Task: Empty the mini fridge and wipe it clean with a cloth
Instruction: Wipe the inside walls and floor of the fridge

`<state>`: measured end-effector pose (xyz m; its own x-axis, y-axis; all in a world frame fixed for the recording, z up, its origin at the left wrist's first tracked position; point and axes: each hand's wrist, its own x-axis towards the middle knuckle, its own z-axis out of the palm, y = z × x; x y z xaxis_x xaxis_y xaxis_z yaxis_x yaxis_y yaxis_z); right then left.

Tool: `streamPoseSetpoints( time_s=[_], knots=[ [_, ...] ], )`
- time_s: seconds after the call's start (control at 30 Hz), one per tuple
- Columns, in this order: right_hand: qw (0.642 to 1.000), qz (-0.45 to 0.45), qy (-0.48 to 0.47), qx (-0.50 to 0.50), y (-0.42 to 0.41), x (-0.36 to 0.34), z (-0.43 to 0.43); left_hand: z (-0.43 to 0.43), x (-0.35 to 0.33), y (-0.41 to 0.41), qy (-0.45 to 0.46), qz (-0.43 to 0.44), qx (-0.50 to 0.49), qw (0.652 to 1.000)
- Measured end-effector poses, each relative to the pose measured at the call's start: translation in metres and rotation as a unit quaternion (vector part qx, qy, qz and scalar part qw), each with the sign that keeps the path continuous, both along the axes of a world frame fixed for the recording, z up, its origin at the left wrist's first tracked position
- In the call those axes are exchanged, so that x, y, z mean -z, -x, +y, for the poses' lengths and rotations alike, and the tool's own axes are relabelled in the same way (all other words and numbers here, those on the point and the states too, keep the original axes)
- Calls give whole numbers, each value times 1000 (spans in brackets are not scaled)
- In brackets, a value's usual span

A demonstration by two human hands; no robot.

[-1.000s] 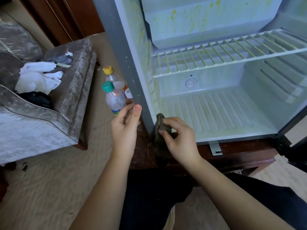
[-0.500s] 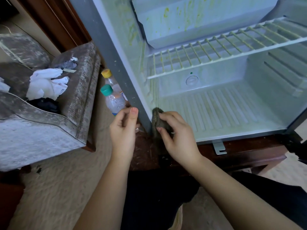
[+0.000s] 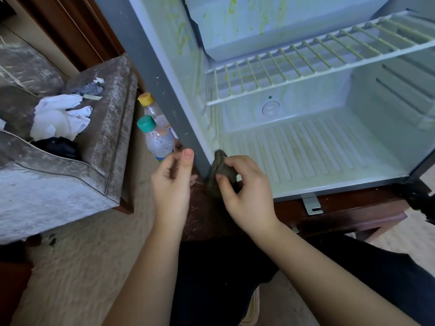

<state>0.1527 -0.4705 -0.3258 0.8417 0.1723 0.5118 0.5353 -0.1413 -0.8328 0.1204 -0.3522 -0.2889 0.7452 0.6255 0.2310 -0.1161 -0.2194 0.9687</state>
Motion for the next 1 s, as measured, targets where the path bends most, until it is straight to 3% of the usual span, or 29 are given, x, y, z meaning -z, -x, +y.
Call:
streamPoseSetpoints(
  time_s=[0.37, 0.53, 0.7, 0.87, 1.0],
  knots=[
    [996, 63, 63, 18, 5, 18, -1, -5, -2, 0, -2, 16, -20, 1000],
    [998, -3, 48, 31, 11, 16, 3, -9, -4, -2, -12, 15, -20, 1000],
    [987, -42, 150, 50, 4, 4, 0, -11, -4, -4, -30, 18, -24, 999],
    [986, 2, 149, 76, 4, 0, 9, -9, -2, -4, -63, 16, -26, 998],
    [991, 40, 123, 31, -19, 1, 6, -8, -1, -5, -72, 18, -30, 997]
  ],
)
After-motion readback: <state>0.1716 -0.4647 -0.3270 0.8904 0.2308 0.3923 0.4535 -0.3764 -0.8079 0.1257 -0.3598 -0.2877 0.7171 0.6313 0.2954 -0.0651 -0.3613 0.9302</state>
